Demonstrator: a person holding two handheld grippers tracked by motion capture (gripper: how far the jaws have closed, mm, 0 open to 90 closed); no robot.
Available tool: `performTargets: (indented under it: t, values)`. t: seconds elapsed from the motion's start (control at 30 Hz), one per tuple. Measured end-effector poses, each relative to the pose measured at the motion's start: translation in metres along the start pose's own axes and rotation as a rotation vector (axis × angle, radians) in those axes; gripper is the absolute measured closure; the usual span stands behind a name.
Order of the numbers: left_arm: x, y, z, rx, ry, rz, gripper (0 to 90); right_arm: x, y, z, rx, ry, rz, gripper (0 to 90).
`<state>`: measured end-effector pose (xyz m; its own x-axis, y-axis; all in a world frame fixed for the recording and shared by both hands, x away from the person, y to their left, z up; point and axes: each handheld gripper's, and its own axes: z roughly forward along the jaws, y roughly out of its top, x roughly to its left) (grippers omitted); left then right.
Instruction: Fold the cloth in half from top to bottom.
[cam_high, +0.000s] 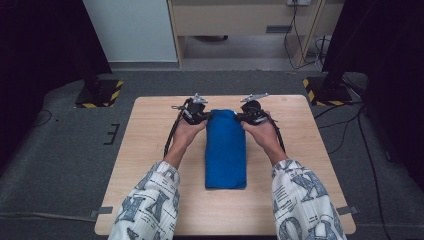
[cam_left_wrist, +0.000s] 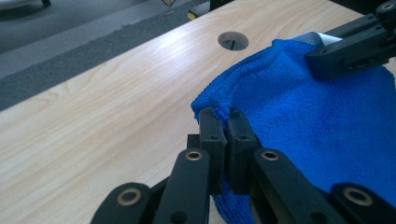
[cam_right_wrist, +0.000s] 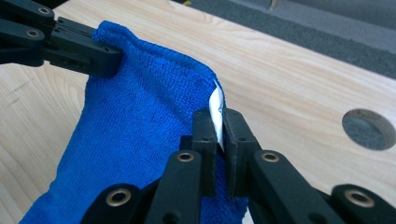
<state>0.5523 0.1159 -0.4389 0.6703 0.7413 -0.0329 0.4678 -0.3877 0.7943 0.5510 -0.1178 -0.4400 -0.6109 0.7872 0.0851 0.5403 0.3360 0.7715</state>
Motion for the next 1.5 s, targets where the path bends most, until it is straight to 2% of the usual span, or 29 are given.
performTargets:
  t: [0.2,0.4,0.53,0.67,0.73,0.87,1.03,1.3,1.5]
  values:
    - [-0.003,0.000,-0.003,0.003,0.005,0.014,87.5,0.000,-0.001,-0.002,-0.018,0.012,-0.021,84.9]
    - [-0.017,-0.003,-0.005,0.000,0.003,0.032,87.5,0.001,-0.011,-0.008,-0.017,0.012,-0.061,84.8]
    - [-0.024,-0.010,-0.007,-0.008,-0.003,0.026,87.5,0.002,-0.019,-0.014,-0.030,0.016,-0.075,84.6]
    - [-0.032,-0.014,-0.013,-0.015,0.001,0.033,87.5,0.009,-0.027,-0.022,-0.034,0.022,-0.110,84.6]
    - [-0.036,-0.015,-0.017,-0.014,-0.002,0.049,87.5,0.013,-0.031,-0.025,-0.036,0.023,-0.119,84.6]
    - [-0.042,-0.022,-0.026,-0.006,-0.010,0.052,87.4,0.019,-0.038,-0.032,-0.051,0.039,-0.125,84.4]
    - [-0.049,-0.037,-0.033,0.012,-0.027,0.040,87.3,0.031,-0.052,-0.037,-0.038,0.056,-0.142,84.2]
    - [-0.060,-0.060,-0.047,-0.002,-0.057,0.043,86.8,0.052,-0.075,-0.045,-0.034,0.086,-0.192,83.8]
    - [-0.071,-0.072,-0.054,-0.010,-0.093,0.046,85.9,0.058,-0.088,-0.052,-0.025,0.092,-0.210,82.6]
